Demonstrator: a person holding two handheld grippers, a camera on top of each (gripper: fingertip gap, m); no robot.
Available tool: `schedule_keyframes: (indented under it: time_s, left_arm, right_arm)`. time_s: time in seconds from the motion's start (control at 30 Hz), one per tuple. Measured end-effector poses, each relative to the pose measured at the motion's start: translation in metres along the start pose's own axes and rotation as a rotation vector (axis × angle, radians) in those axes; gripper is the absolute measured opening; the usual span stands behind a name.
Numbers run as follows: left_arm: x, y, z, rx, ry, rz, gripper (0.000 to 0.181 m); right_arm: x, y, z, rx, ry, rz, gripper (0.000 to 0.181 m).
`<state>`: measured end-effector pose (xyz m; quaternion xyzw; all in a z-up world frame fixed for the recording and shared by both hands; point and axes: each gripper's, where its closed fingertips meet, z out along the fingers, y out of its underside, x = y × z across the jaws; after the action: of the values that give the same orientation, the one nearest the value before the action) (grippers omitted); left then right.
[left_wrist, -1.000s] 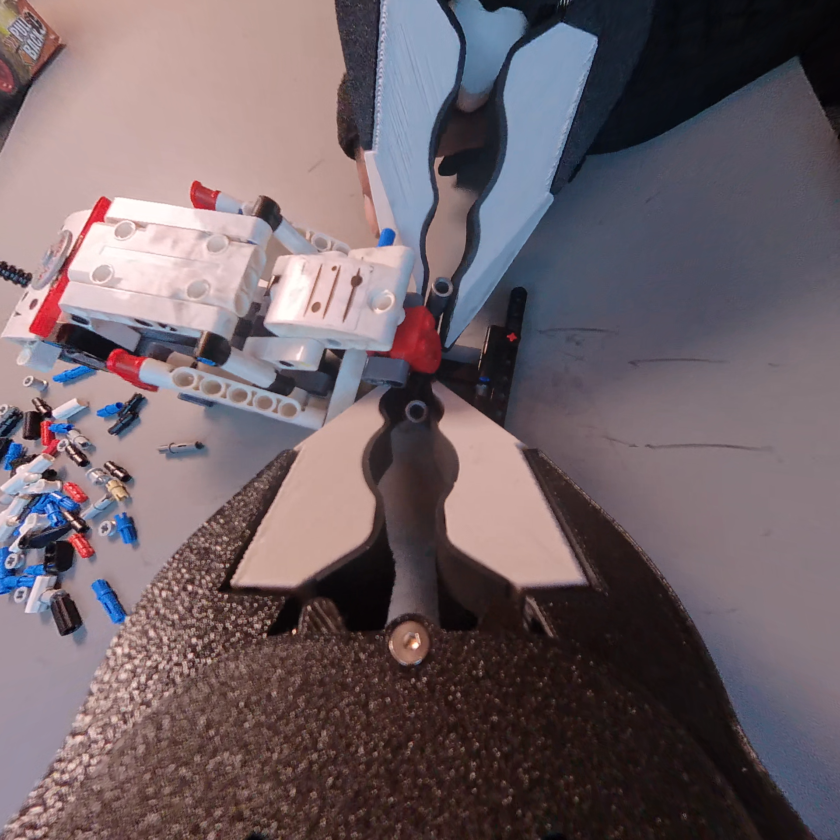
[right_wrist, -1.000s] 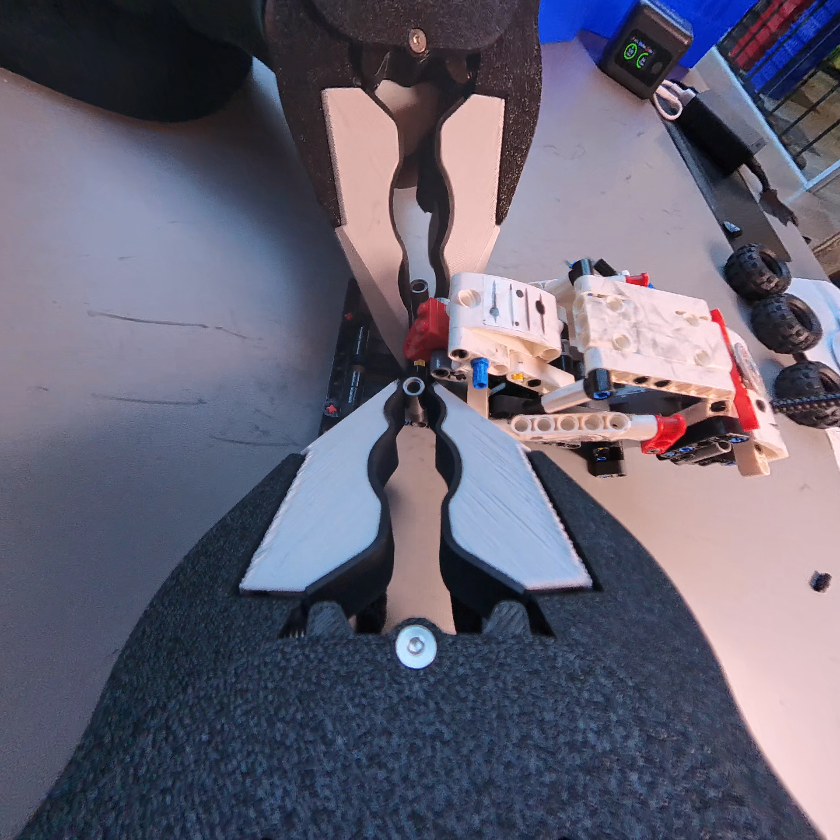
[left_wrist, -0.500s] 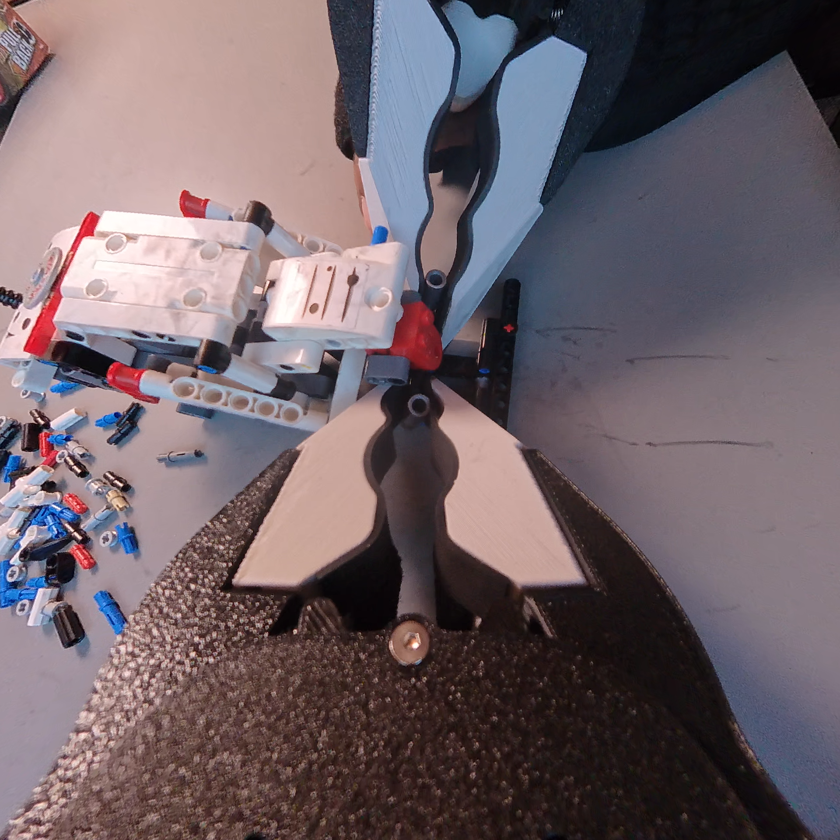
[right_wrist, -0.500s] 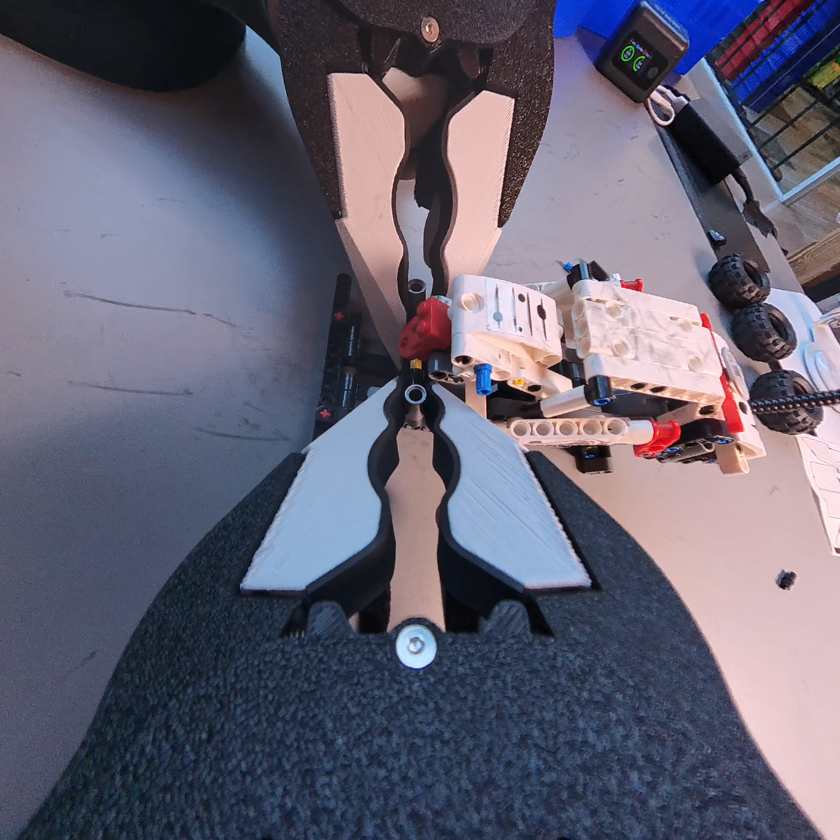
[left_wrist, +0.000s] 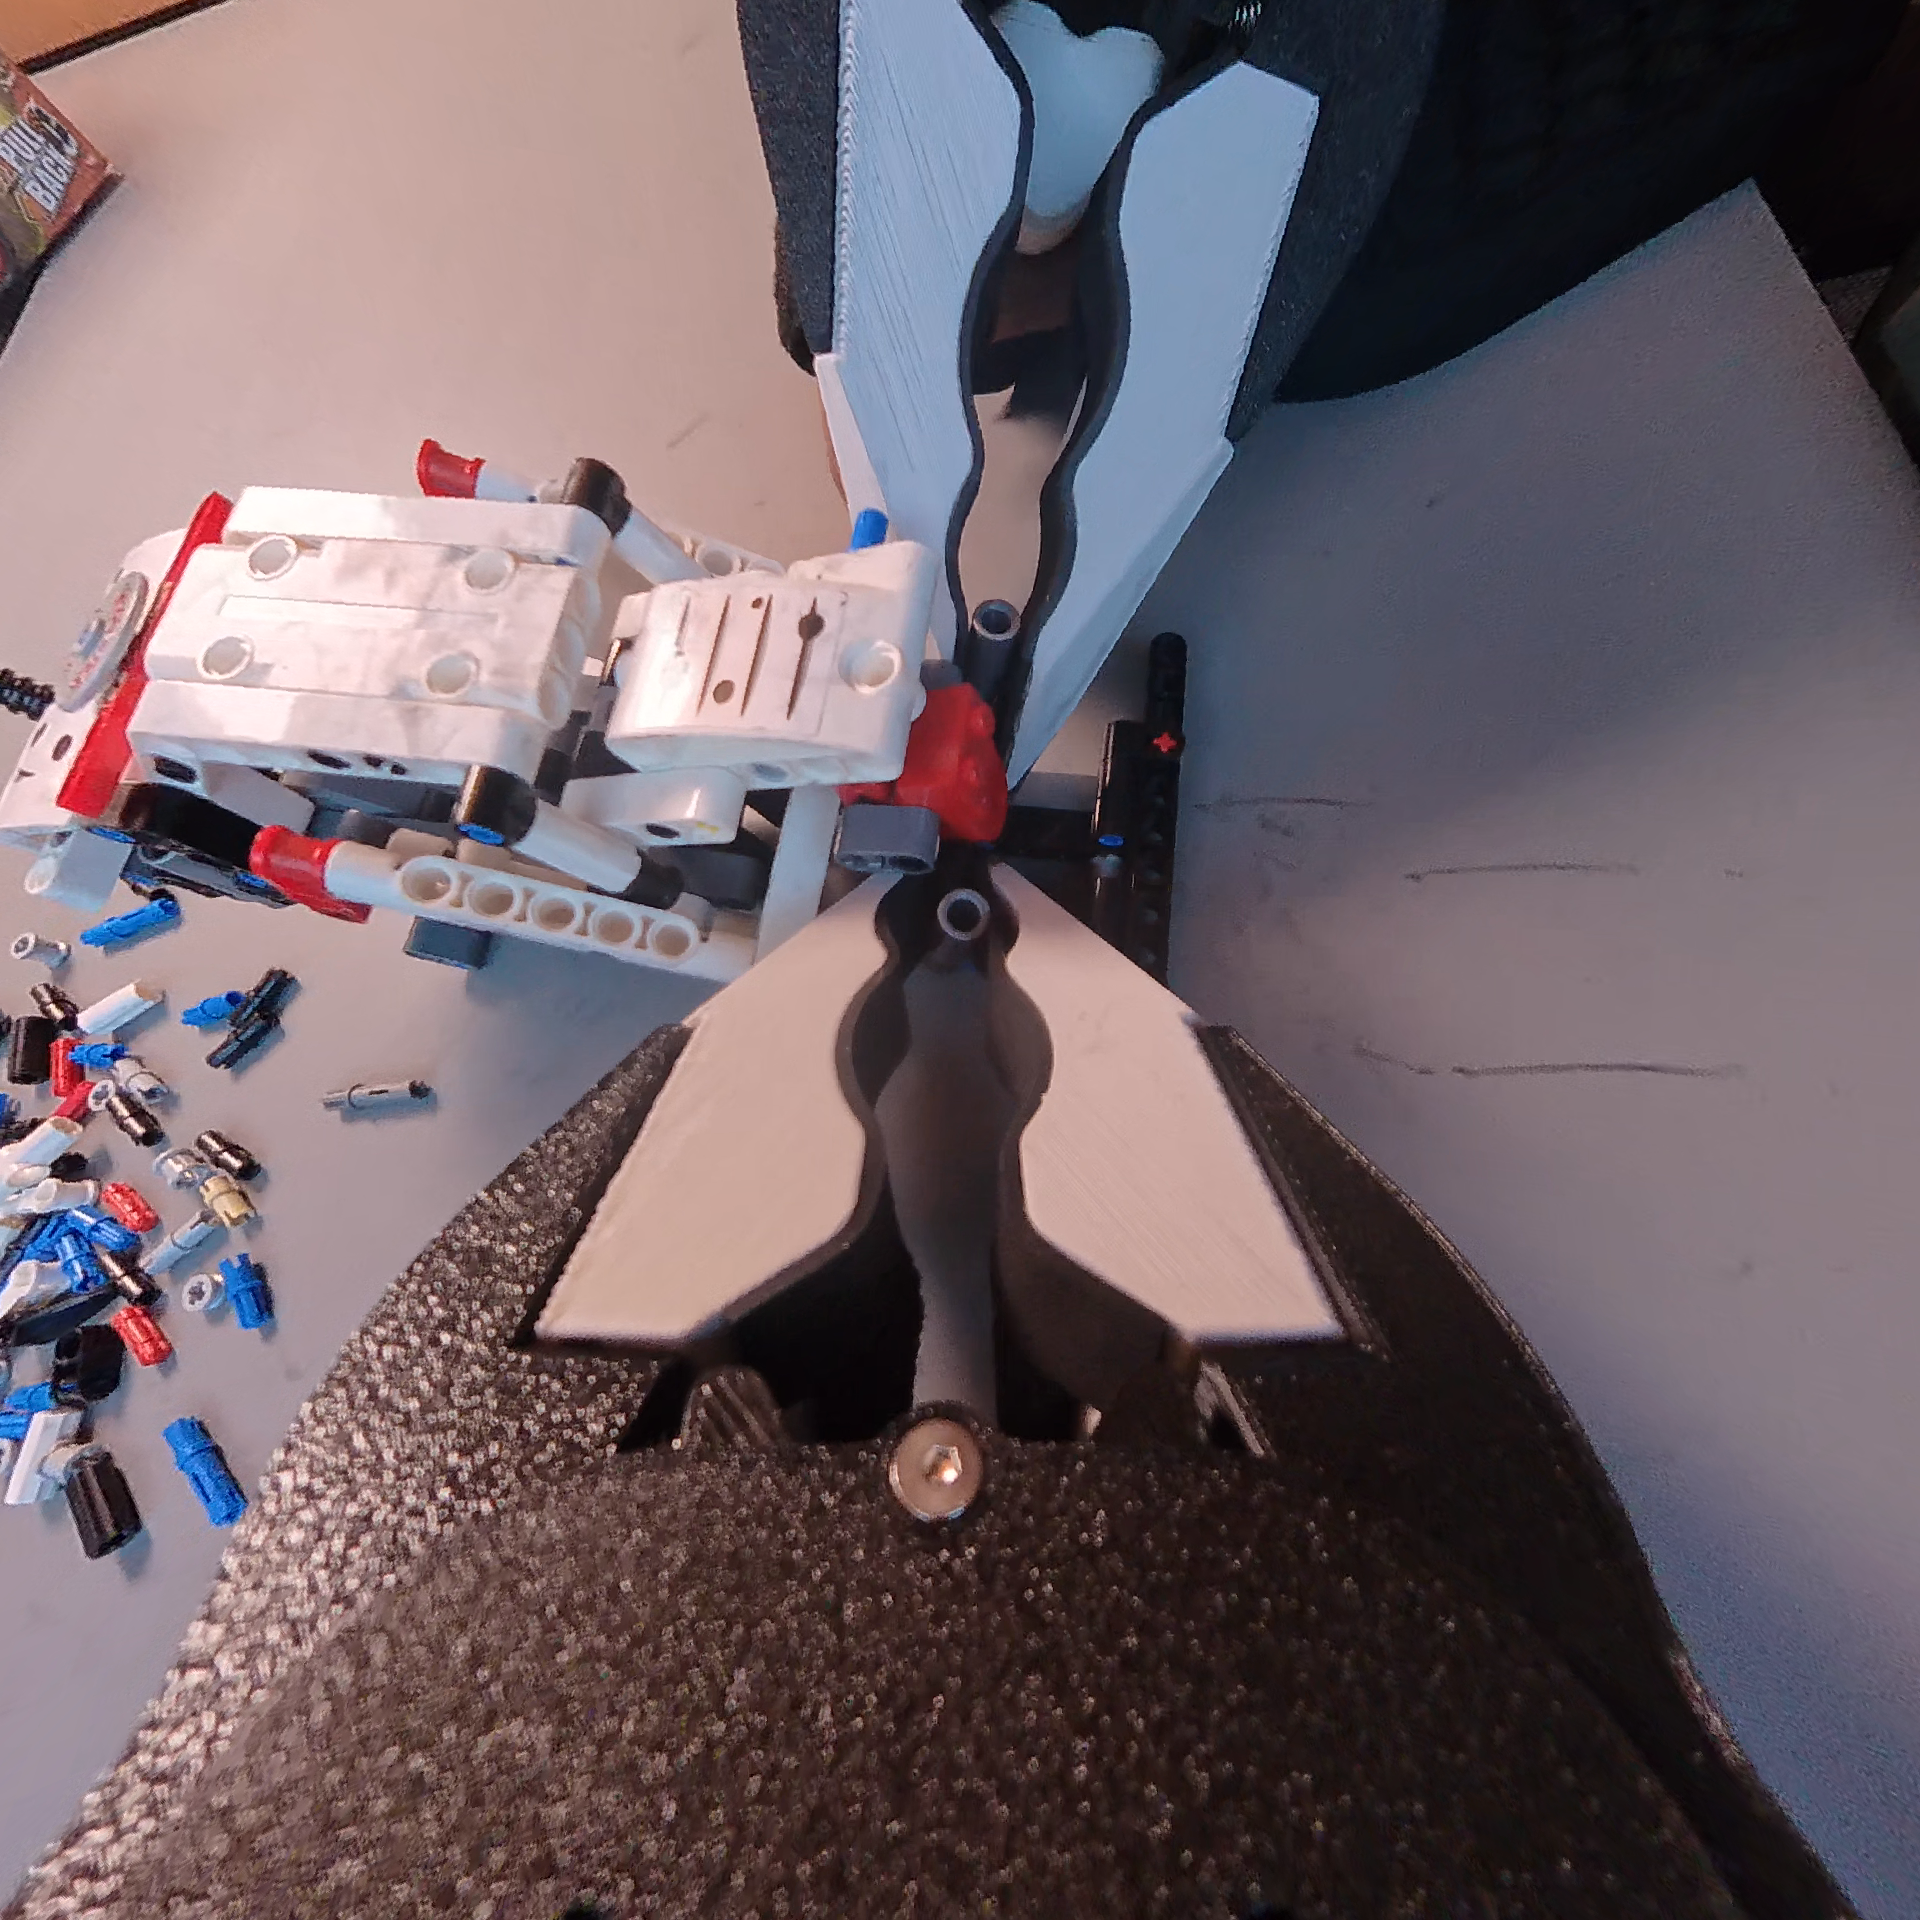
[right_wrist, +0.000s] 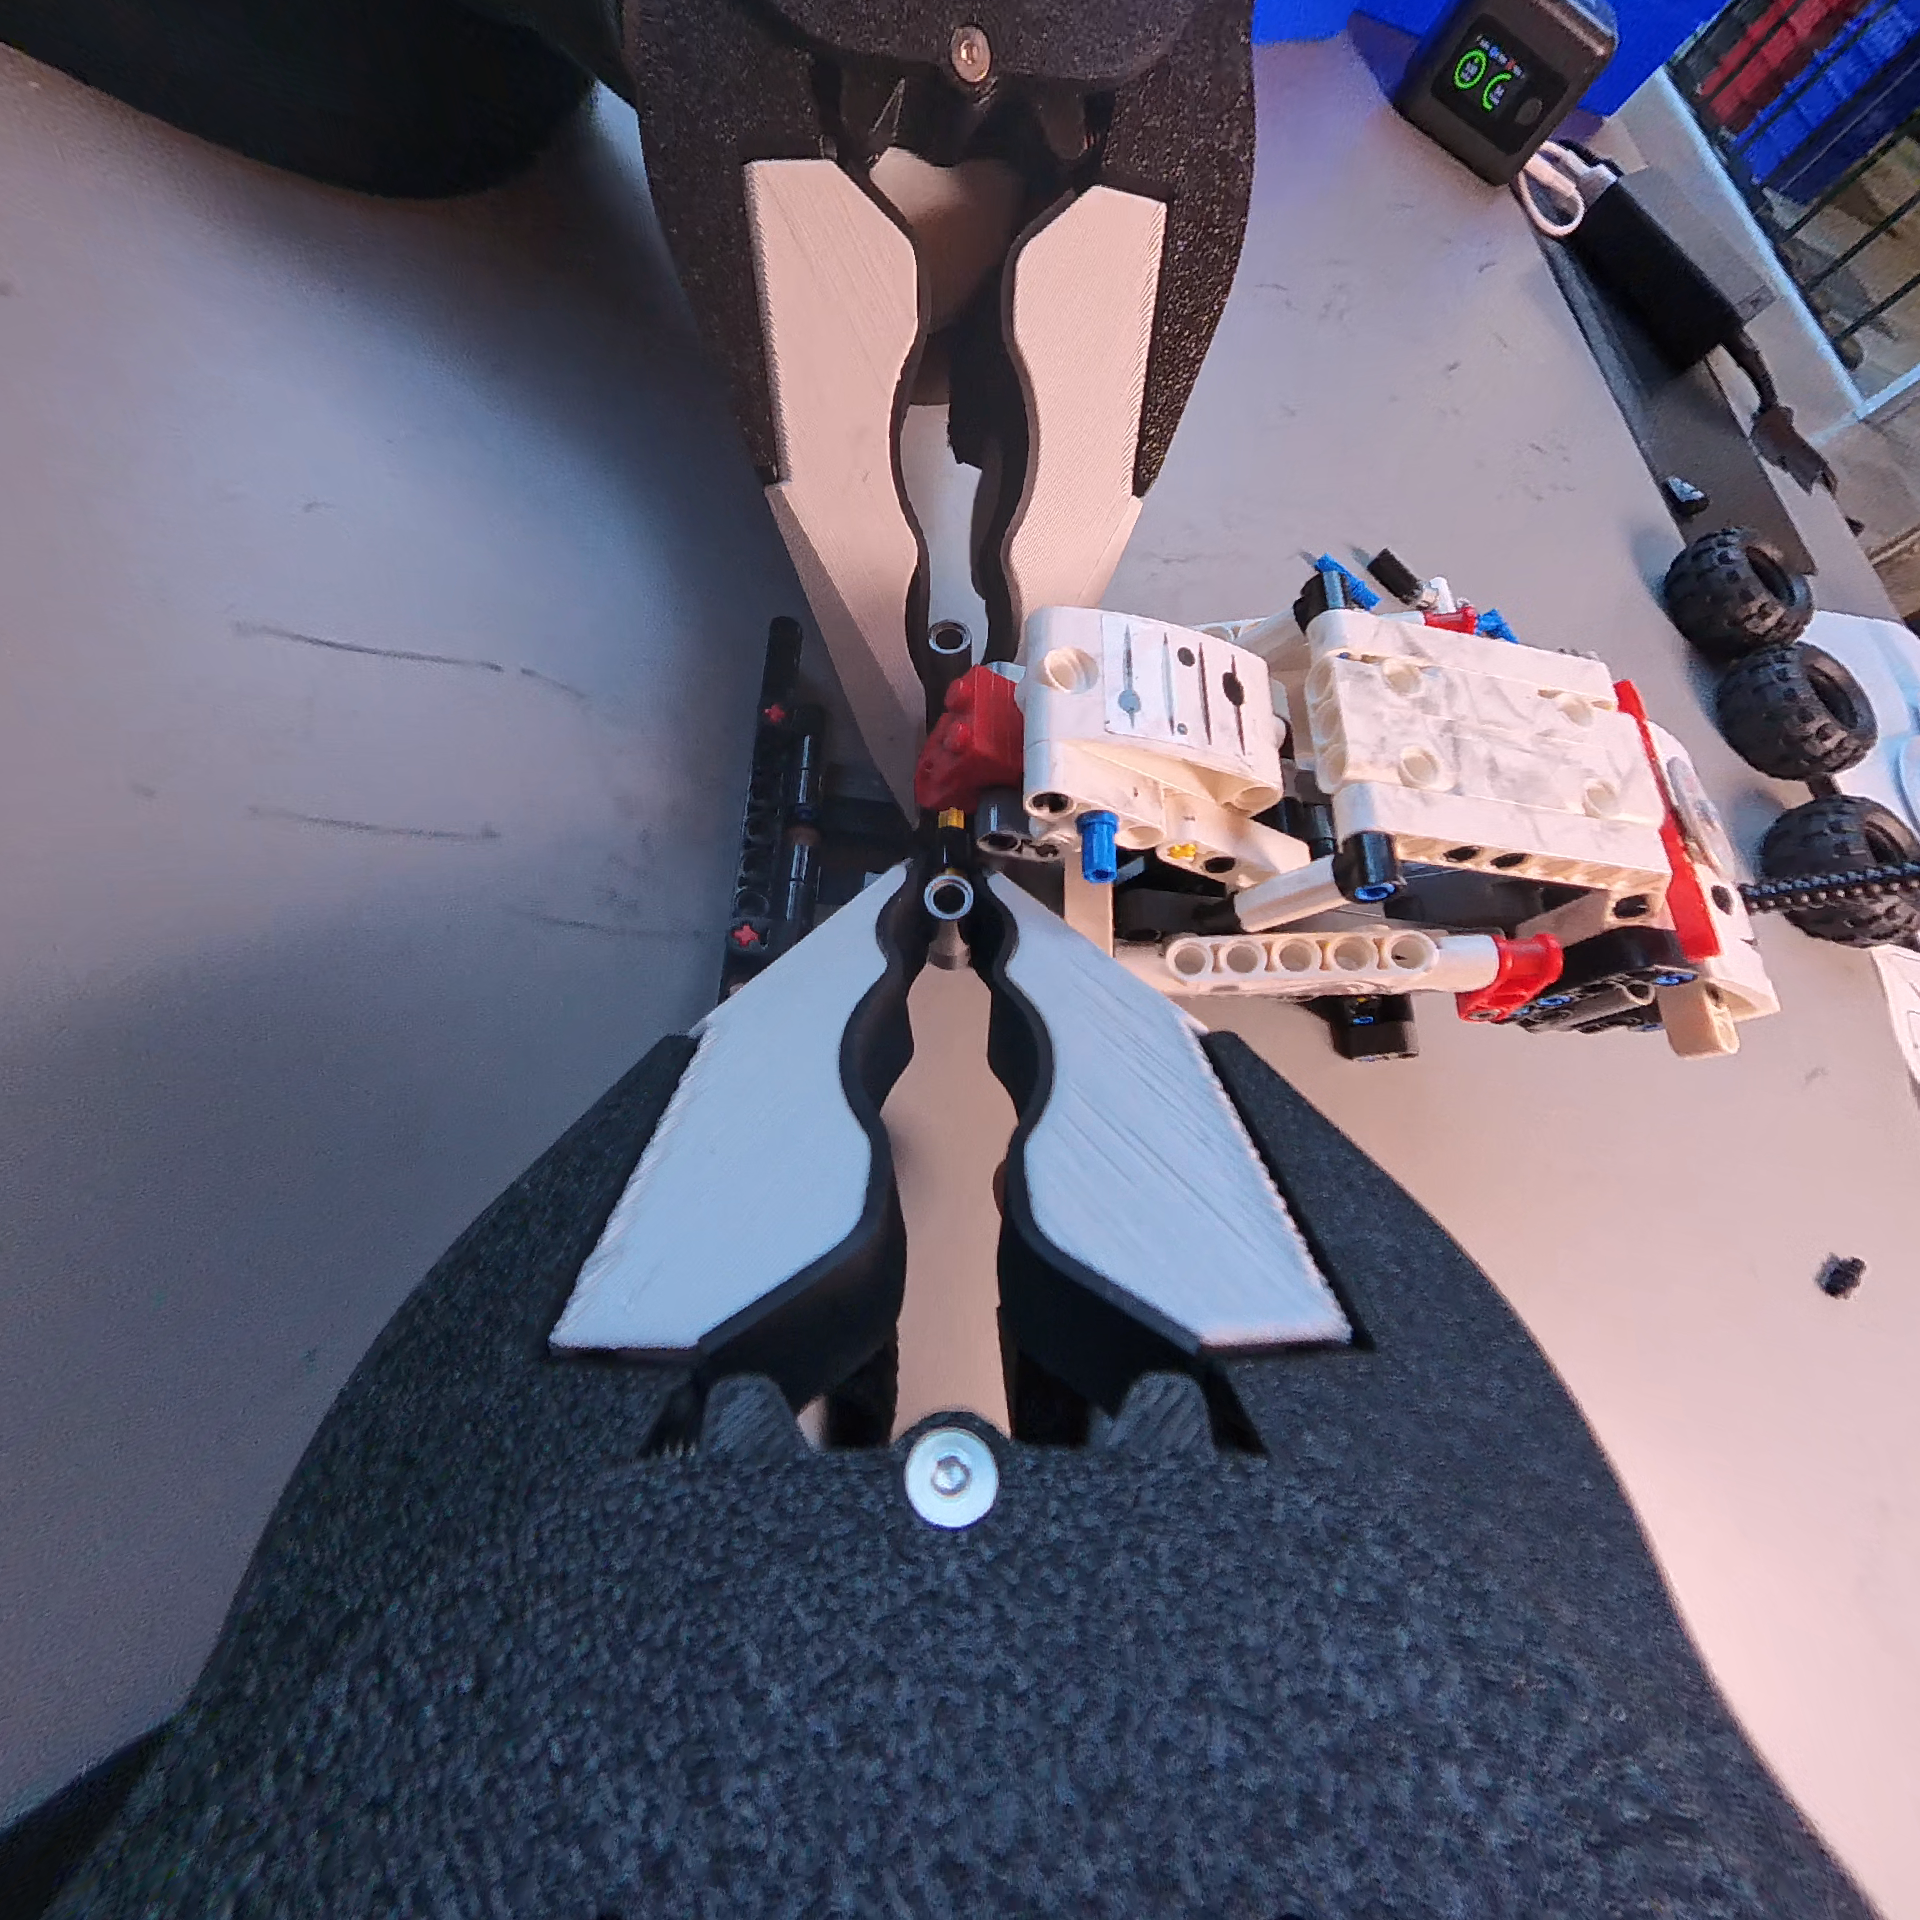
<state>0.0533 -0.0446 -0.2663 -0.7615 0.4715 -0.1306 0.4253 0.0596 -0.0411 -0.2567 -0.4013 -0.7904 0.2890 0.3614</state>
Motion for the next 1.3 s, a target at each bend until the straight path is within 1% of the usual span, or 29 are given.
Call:
schedule_keyframes:
  time_s: [0.03,0.07,0.1,0.13,0.17,0.2,0.27,0.4,0.77,0.83,0.93,1.1,1.2,1.23,1.3]
  left_arm:
    - [-0.002,0.004,-0.001,-0.018,-0.004,-0.004,0.007]
    - [-0.010,0.011,-0.009,-0.017,-0.024,-0.044,0.007]
    - [-0.019,0.019,-0.018,-0.018,-0.054,-0.077,0.006]
    - [-0.021,0.020,-0.020,-0.011,-0.071,-0.057,0.006]
    - [-0.017,0.015,-0.015,-0.013,-0.054,-0.039,0.007]
    - [-0.011,0.008,-0.006,-0.008,-0.022,-0.032,0.007]
    - [-0.007,-0.001,0.003,-0.009,0.010,-0.025,0.007]
    - [-0.008,0.000,0.002,0.000,0.019,-0.026,0.007]
    - [-0.008,-0.001,0.003,0.003,-0.005,-0.002,0.008]
    - [-0.009,-0.002,0.002,0.006,-0.016,0.002,0.009]
    - [-0.007,-0.004,-0.002,0.033,-0.003,-0.015,0.018]
    - [-0.007,-0.010,-0.026,0.101,0.036,-0.049,0.034]
    - [-0.007,-0.002,-0.045,0.068,0.060,-0.059,0.035]
    - [-0.016,0.001,-0.055,0.042,0.016,-0.062,0.035]
    - [-0.054,0.006,-0.088,-0.012,-0.164,-0.086,0.033]
  right_arm:
    - [0.001,0.013,-0.004,-0.062,-0.006,-0.006,0.006]
    - [0.012,0.038,-0.013,-0.136,0.043,0.000,0.006]
    - [0.015,0.044,-0.022,-0.094,0.040,0.069,0.006]
    - [0.019,0.027,-0.030,0.002,0.061,0.079,0.006]
    - [0.017,0.006,-0.032,0.067,0.064,0.061,0.006]
    - [0.011,-0.006,-0.027,0.090,0.046,0.045,0.006]
    - [0.003,-0.001,-0.016,0.031,0.021,-0.008,0.006]
    - [0.014,0.010,-0.022,0.038,0.025,0.062,0.006]
    - [0.016,0.015,-0.017,0.002,0.073,0.046,0.007]
    - [0.017,0.016,-0.017,-0.001,0.085,0.044,0.007]
    - [0.019,0.016,-0.017,-0.001,0.095,0.041,0.007]
    - [0.025,0.017,-0.021,0.007,0.121,0.058,0.007]
    - [0.030,0.033,-0.022,-0.068,0.145,0.066,0.007]
    - [0.030,0.040,-0.022,-0.106,0.142,0.071,0.007]
    - [0.032,0.054,-0.021,-0.179,0.151,0.070,0.007]
